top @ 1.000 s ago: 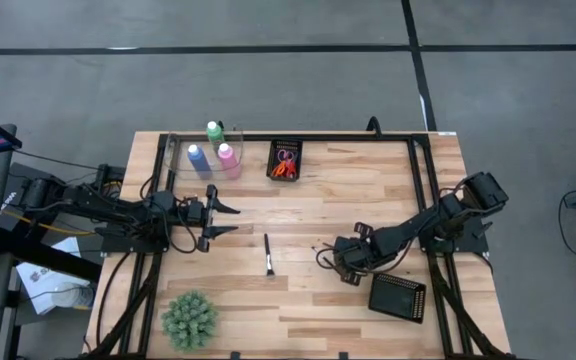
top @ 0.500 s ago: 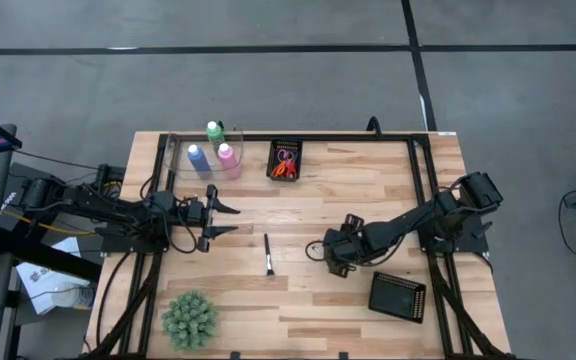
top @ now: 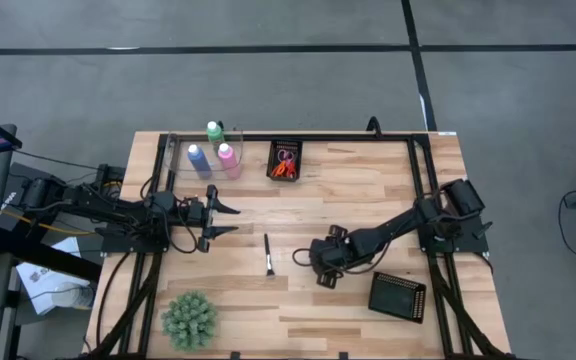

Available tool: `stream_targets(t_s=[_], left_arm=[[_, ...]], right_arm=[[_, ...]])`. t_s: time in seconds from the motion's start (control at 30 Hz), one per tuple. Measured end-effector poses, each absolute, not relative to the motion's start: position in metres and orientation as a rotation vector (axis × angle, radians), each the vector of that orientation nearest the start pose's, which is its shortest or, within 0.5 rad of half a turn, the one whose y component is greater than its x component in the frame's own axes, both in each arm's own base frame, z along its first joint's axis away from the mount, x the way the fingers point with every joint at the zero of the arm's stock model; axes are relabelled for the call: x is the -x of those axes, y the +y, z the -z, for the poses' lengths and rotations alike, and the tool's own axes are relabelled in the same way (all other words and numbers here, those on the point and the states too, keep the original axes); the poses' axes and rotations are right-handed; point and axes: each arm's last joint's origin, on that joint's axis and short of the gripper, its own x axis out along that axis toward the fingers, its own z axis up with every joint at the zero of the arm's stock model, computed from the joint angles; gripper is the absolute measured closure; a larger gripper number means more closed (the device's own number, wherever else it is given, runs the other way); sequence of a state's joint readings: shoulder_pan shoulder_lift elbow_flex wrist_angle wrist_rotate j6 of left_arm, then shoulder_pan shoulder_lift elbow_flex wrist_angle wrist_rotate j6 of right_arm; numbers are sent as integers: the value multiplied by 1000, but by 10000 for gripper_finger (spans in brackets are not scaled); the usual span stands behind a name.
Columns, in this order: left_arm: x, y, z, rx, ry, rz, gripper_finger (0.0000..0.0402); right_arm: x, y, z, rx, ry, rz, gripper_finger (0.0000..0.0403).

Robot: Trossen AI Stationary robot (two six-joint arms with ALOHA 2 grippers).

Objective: Pick & Place Paint Supplies
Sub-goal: Put the black paint brush into the bottom black bin

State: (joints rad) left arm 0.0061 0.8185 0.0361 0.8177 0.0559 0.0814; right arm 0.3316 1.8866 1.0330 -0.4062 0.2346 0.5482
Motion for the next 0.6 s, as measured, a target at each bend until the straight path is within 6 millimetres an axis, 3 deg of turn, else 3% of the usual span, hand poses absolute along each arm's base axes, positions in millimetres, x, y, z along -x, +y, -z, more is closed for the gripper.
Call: stream_targets(t_s=[0.27,0.6], left_arm=[[-152,-1,-169,-82,-29,49,211],[-152,-1,-168,-82,-23,49,211]], right_arm=[[-334,111,-112,-52,1254,268,242],[-335,112,-111,-65,1262,235,386]])
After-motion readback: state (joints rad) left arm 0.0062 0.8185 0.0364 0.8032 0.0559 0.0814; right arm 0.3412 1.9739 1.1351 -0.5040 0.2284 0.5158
